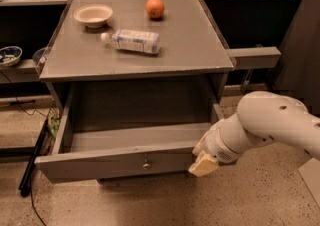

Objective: Close top drawer

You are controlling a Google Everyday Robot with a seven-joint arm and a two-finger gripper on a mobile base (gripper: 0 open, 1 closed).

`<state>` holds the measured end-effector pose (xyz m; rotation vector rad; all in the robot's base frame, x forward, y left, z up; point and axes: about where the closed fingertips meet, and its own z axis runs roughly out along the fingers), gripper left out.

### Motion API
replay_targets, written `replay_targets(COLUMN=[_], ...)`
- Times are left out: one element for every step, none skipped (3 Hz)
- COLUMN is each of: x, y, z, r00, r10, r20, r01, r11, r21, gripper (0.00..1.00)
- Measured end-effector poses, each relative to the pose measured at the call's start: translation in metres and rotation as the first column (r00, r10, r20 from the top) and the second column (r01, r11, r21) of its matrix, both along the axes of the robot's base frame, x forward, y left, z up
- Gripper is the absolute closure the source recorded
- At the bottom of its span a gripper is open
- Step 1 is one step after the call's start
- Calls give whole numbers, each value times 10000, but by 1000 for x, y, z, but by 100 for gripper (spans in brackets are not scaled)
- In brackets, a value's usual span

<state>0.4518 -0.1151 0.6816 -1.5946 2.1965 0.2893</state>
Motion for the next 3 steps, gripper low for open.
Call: replay_targets(x=[0,0,0], y=[0,0,0], z=[0,0,0], r00=[10000,10000,10000], r10=[1,1,1], r20=[0,0,1], r01=[-1,-1,-1], r11=[10000,10000,10000], r21=[0,0,-1], gripper=[0,3,10])
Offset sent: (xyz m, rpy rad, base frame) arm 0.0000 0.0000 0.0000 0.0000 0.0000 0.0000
